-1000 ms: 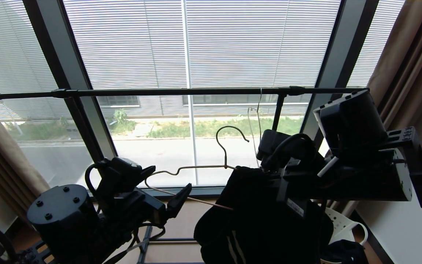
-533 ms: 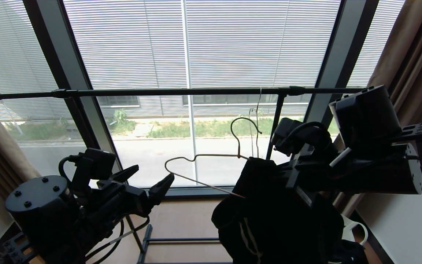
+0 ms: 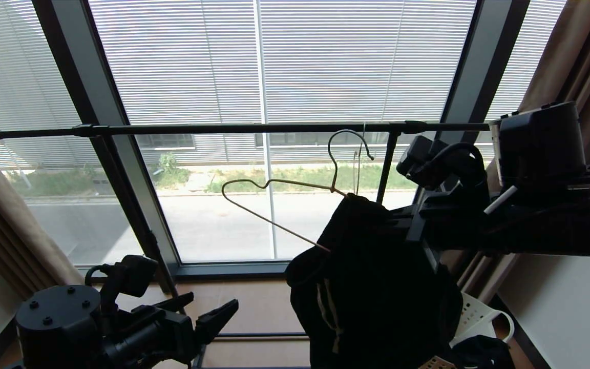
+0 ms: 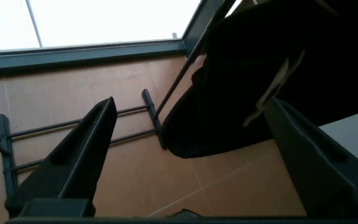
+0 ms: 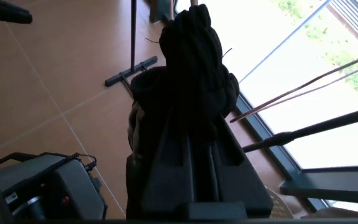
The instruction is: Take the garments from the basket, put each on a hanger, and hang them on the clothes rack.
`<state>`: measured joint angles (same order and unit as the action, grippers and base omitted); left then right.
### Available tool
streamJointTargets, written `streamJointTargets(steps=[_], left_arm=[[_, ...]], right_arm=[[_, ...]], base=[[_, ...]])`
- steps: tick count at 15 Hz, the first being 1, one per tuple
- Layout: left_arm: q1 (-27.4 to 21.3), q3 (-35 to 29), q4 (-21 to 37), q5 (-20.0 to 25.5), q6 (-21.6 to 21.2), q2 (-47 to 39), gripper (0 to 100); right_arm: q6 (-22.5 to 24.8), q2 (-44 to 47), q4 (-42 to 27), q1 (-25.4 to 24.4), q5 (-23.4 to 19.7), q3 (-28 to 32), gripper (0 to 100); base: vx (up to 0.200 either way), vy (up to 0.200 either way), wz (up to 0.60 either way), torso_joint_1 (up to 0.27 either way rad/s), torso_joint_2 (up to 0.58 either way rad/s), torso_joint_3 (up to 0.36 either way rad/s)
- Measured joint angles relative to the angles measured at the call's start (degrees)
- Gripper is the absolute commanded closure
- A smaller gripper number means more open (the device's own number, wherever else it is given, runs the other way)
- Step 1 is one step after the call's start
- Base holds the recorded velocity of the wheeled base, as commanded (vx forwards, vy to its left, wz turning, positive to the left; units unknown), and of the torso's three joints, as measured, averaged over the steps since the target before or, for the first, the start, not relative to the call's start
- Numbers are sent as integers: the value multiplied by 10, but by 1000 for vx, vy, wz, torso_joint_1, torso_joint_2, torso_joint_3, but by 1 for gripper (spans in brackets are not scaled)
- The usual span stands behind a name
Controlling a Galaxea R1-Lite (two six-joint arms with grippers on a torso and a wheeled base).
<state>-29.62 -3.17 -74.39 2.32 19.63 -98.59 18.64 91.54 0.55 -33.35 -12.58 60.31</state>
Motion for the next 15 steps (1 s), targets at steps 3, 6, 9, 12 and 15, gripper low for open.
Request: streamJointTargets(steps=[3,6,9,12,15], left_arm=[[-28,-19,-1,1,4,-46,0],[-47,-48,0,1,4,-72,0],[-59,-65,0,1,4,-90,0],[-64,-78,0,0,4,-102,0],[-69,-99,0,0,4,-109,0]], right_arm=[[12,-21,-1,0,-43,-7,100],[28,-35,-1,-1,-58,-10,100],[28,-40,-1,-7,-58,-10,100],[28,-44,-1,-14,-73,-13,100],[29,-48,0,-16,-78,-19,100]], base=[[0,0,0,0,0,0],[0,0,0,0,0,0],[0,0,0,0,0,0],[0,0,0,0,0,0],[0,0,0,0,0,0]])
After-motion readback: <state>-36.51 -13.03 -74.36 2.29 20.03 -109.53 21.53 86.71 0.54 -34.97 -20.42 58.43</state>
